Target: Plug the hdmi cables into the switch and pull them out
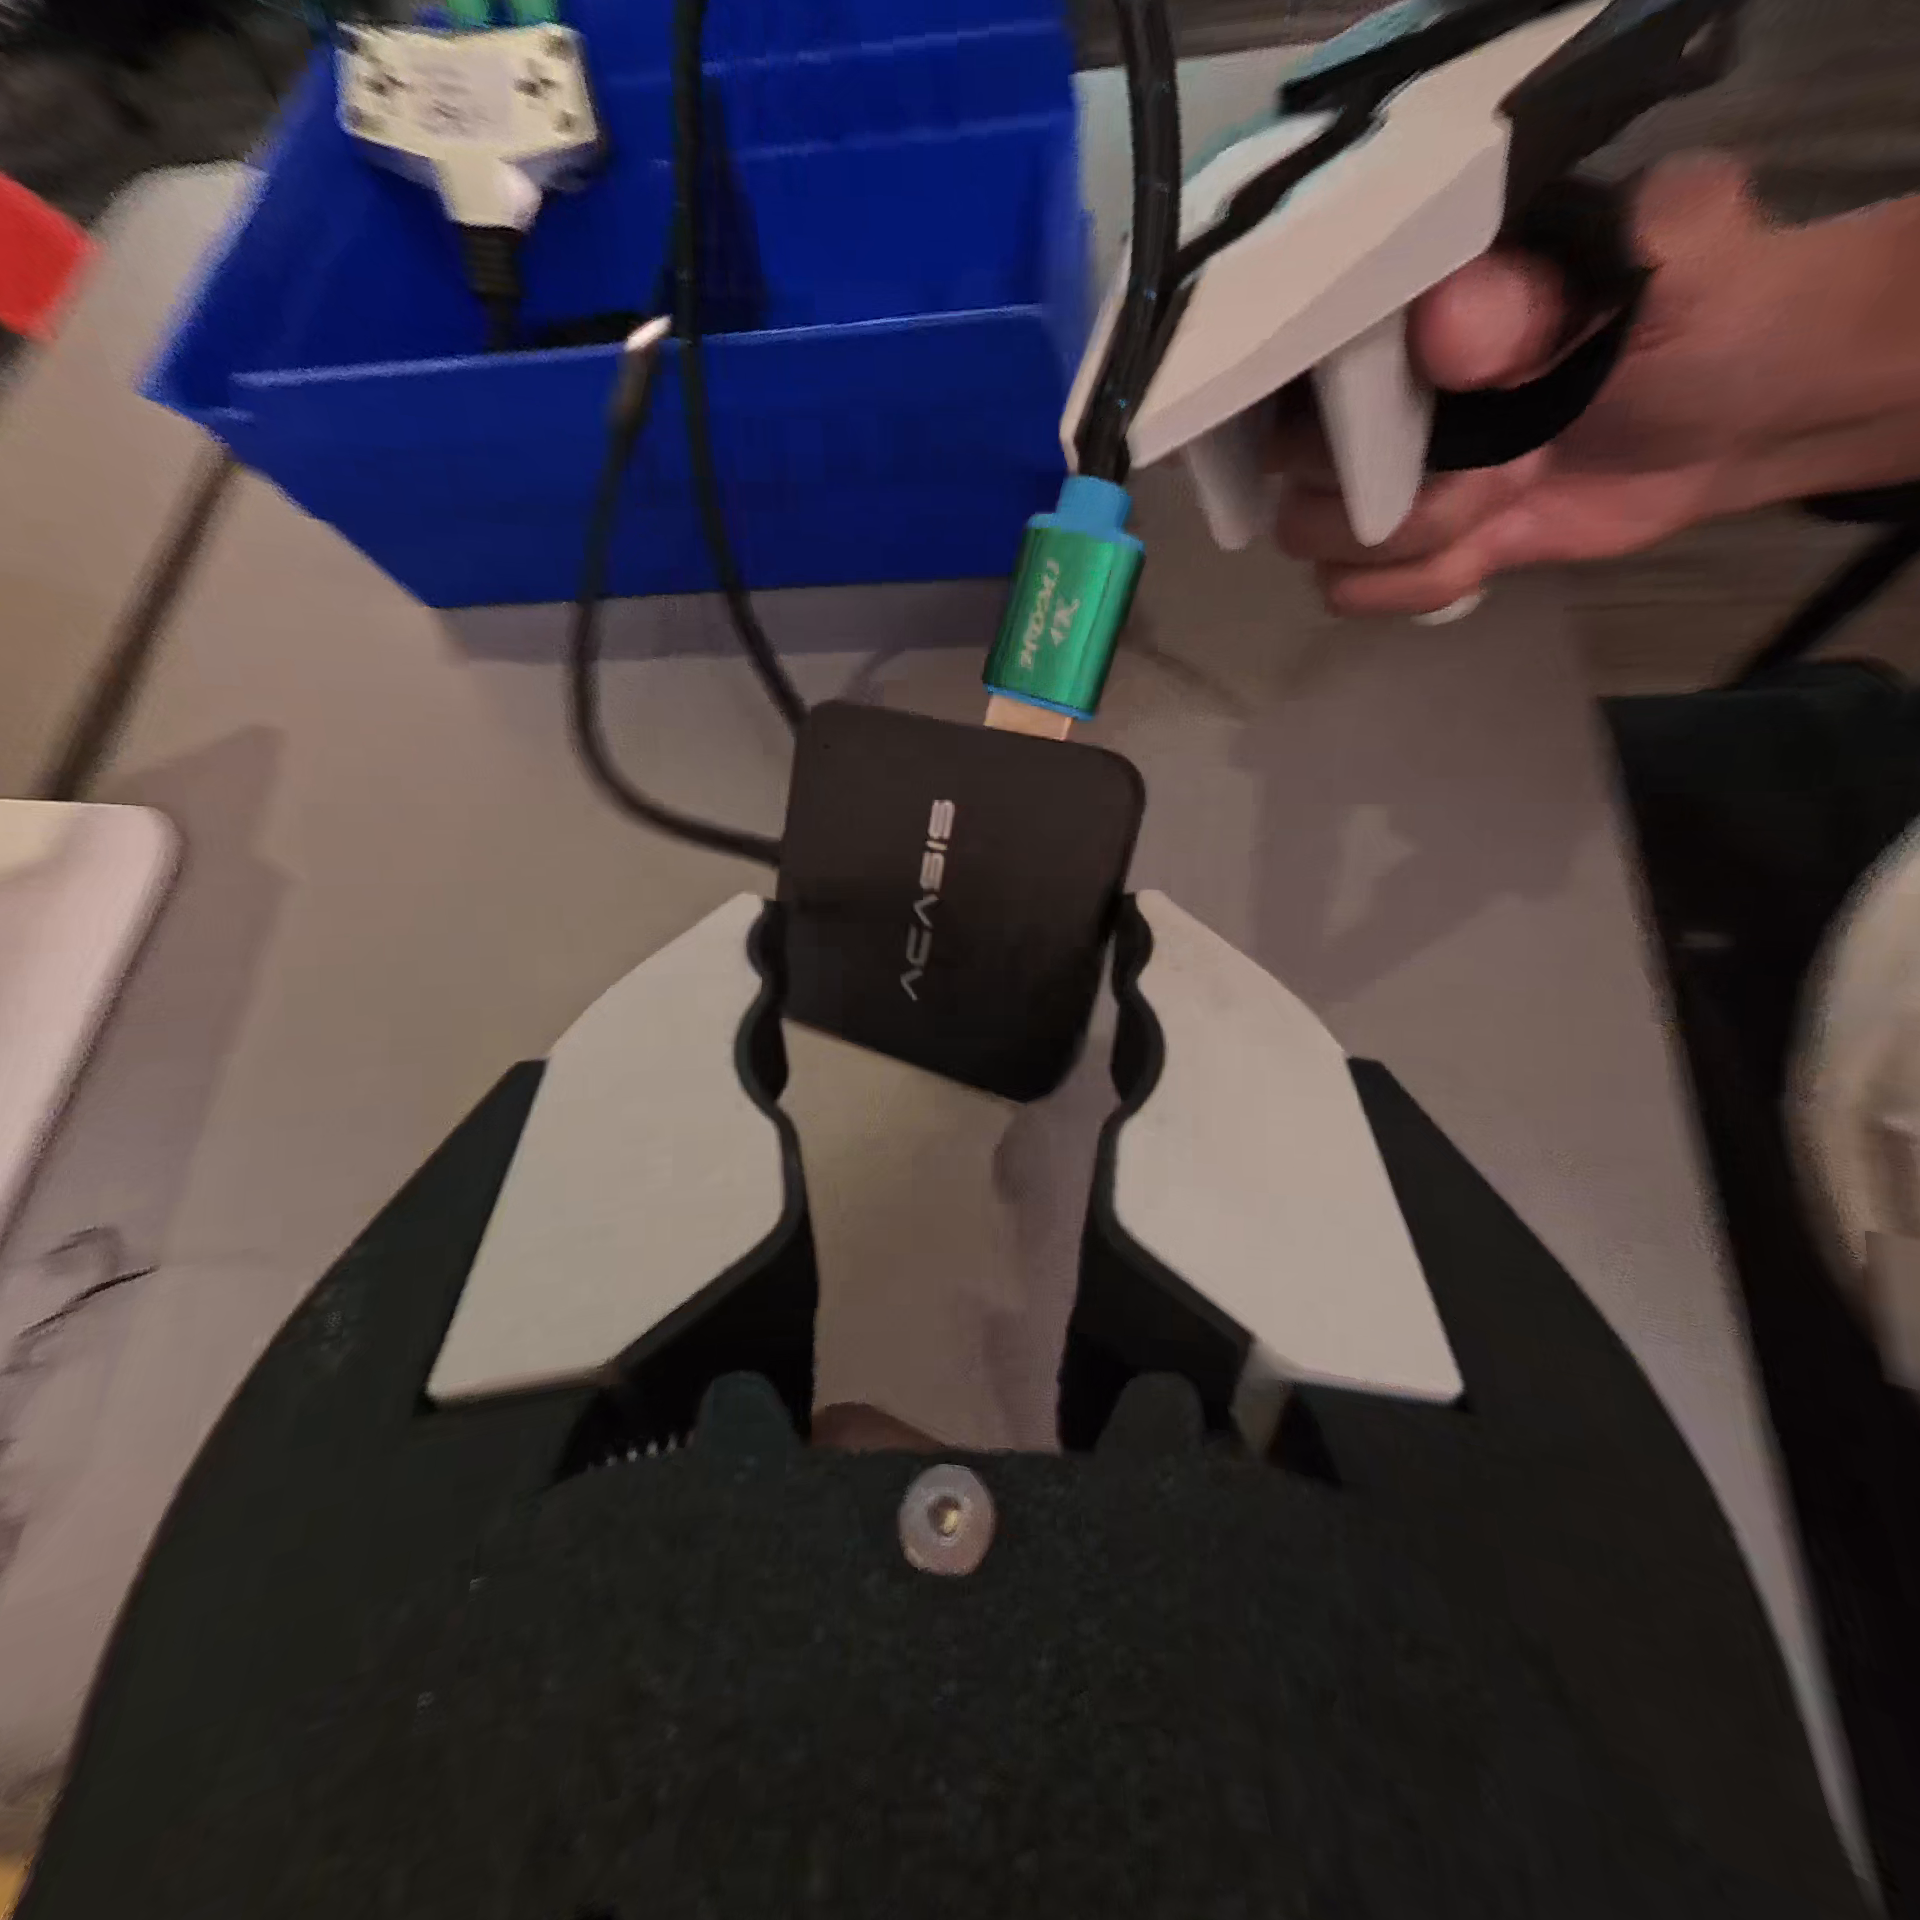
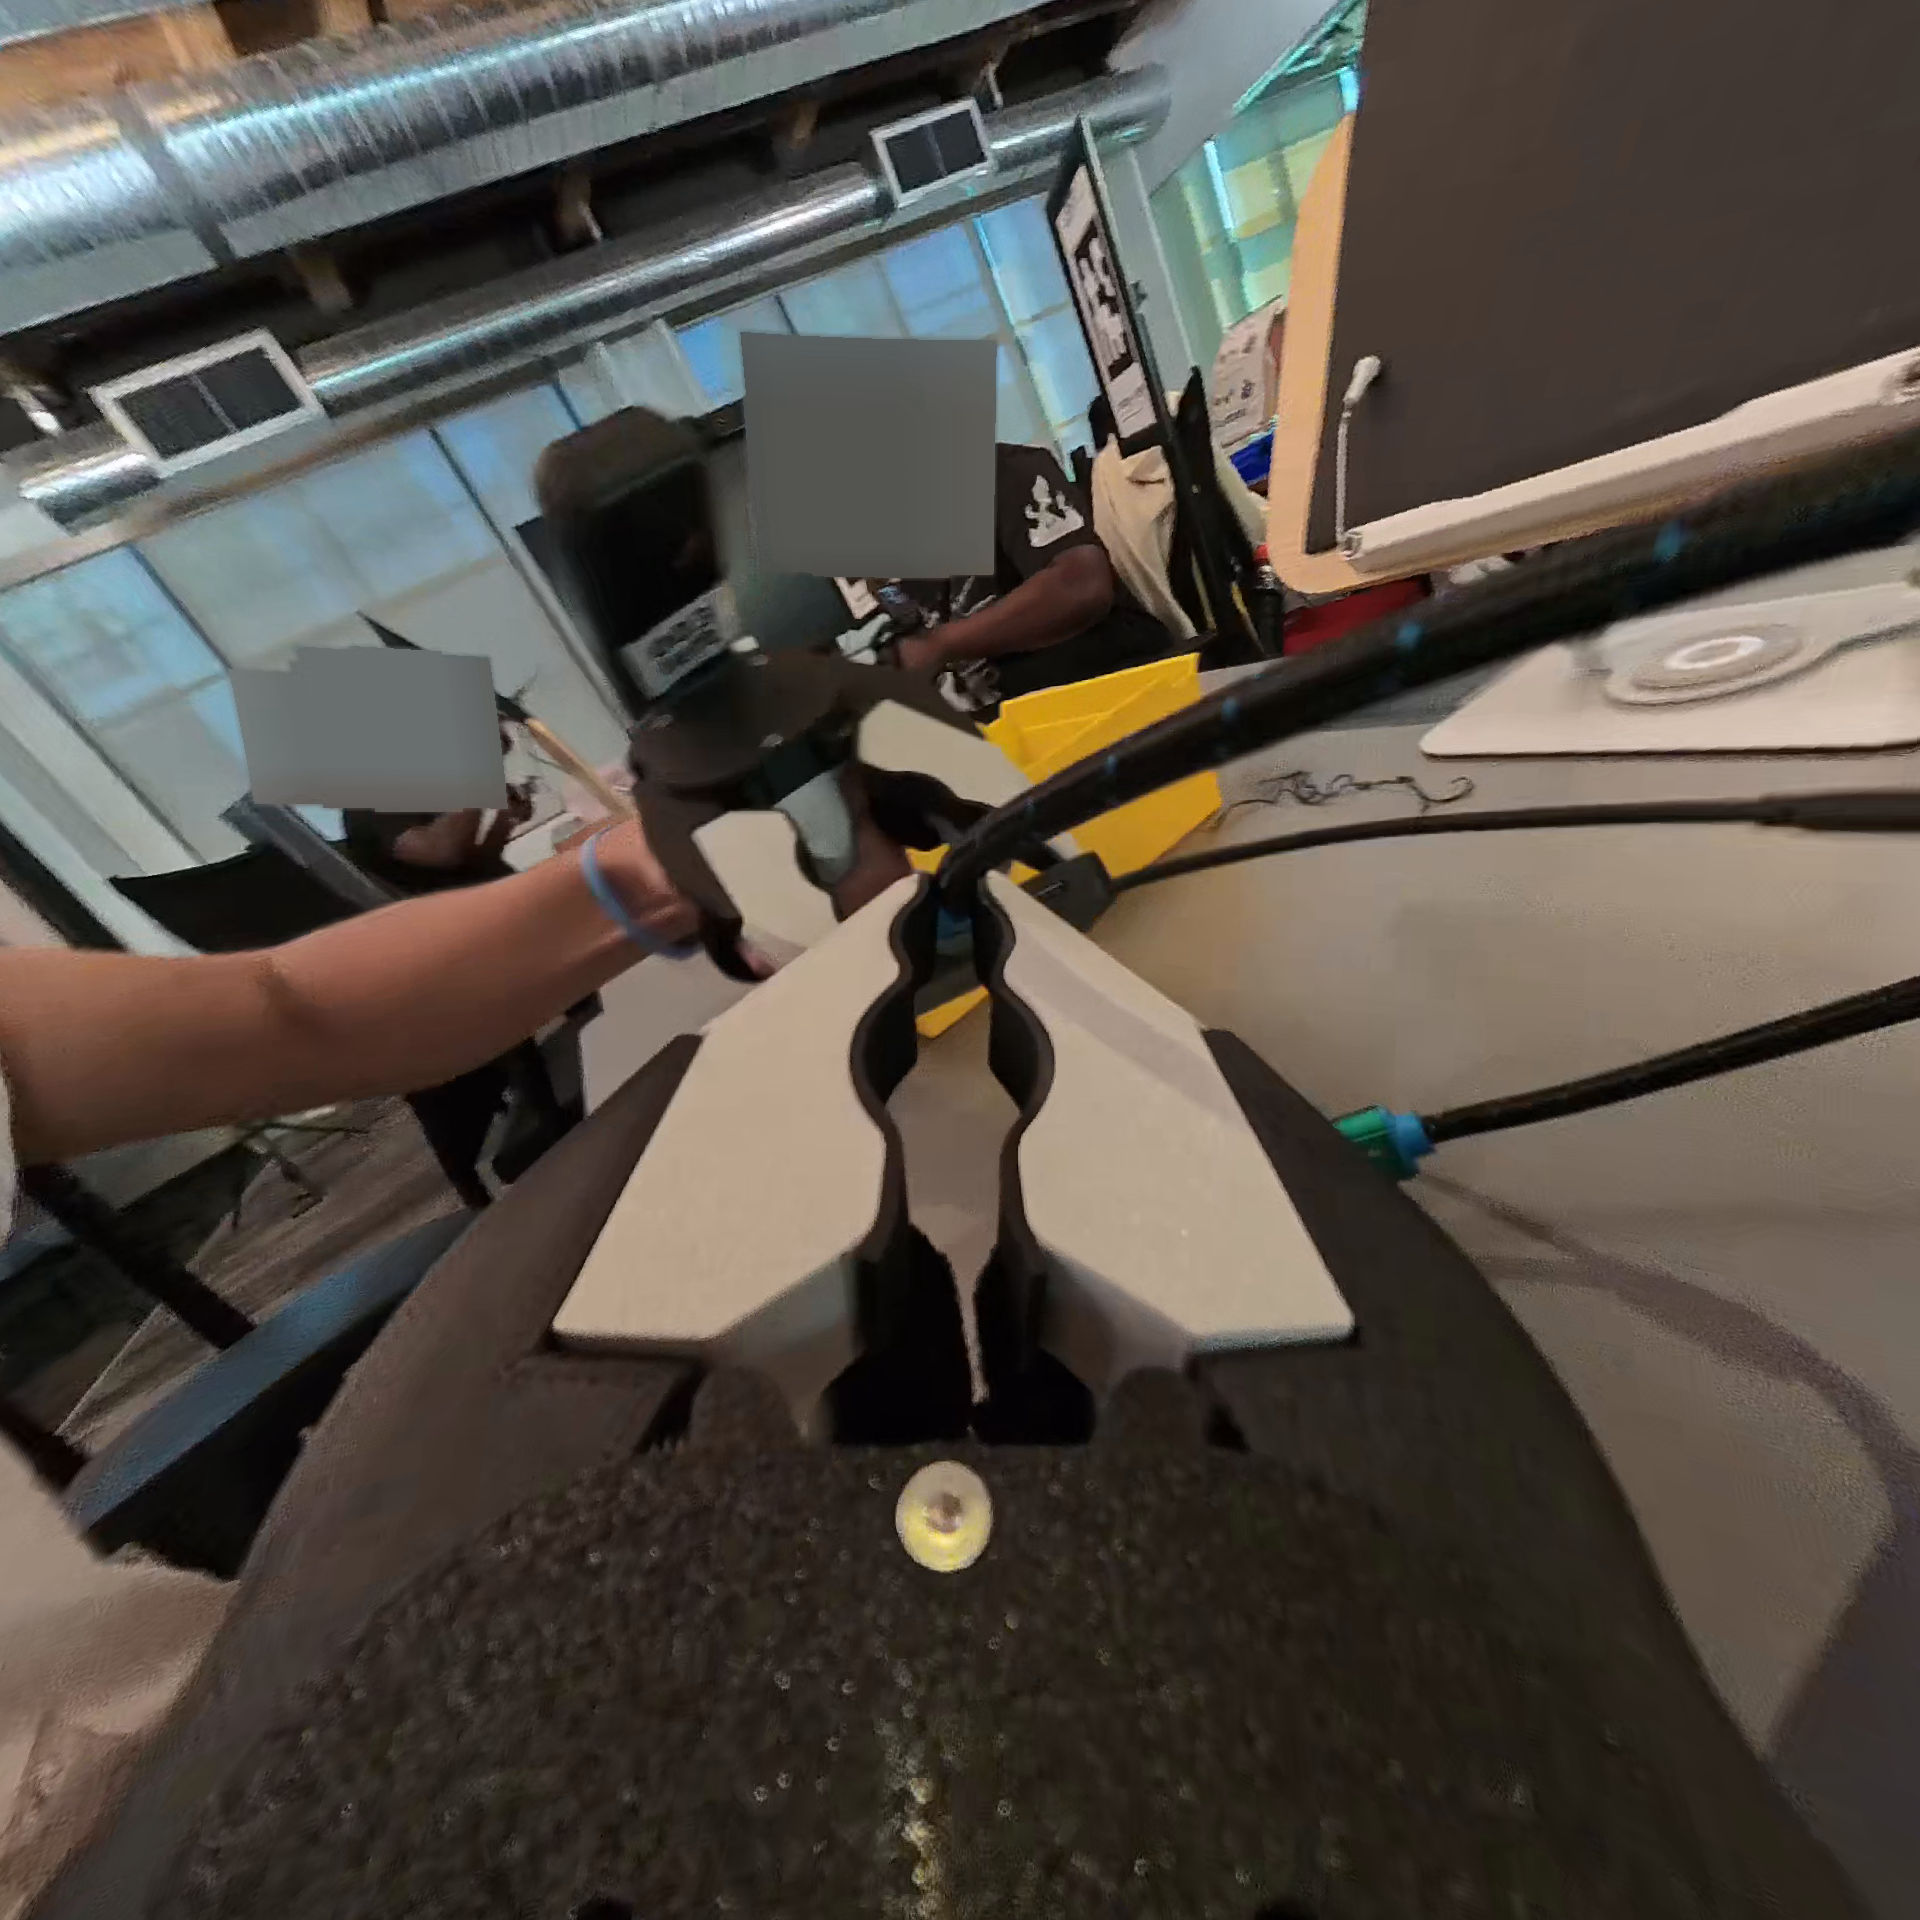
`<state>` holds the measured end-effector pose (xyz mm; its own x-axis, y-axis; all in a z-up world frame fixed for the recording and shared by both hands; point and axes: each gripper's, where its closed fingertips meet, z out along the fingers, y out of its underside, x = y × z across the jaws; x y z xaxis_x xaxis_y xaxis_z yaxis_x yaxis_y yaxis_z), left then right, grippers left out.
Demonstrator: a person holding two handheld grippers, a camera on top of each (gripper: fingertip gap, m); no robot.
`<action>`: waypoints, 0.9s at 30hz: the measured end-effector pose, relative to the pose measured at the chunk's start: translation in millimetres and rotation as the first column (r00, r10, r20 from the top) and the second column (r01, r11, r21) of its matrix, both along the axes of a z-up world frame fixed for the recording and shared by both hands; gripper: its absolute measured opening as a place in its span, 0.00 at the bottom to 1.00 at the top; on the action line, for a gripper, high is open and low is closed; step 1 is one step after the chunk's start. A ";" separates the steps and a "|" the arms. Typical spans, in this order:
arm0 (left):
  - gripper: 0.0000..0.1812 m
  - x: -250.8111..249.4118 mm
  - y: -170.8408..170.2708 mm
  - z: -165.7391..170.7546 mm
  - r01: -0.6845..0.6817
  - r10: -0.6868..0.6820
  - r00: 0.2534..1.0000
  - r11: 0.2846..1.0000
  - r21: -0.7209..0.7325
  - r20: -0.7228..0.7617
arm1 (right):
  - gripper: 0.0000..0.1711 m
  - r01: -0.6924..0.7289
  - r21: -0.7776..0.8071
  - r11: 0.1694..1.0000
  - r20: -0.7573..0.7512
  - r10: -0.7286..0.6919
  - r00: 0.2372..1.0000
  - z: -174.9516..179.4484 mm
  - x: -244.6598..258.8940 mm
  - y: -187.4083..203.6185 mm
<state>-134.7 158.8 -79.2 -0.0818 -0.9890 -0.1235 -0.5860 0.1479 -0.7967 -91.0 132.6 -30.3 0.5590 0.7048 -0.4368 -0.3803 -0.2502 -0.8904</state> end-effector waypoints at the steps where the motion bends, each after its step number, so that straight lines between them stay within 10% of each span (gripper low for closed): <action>1: 0.31 1.3 1.4 -1.5 -0.051 0.050 0.999 0.994 0.095 0.018 | 0.03 0.026 -0.006 1.000 0.011 -0.026 1.000 -1.7 1.2 2.2; 8: 0.16 3.1 1.7 -15.6 -0.284 0.273 0.956 0.751 0.596 0.112 | 0.03 0.021 -0.049 0.999 0.016 -0.020 1.000 -9.0 -6.5 3.7; 27: 0.07 -10.7 10.0 -21.6 -0.412 0.387 0.902 0.640 0.648 0.191 | 0.16 -0.005 -0.003 1.000 0.246 0.005 0.969 -30.8 -35.9 3.1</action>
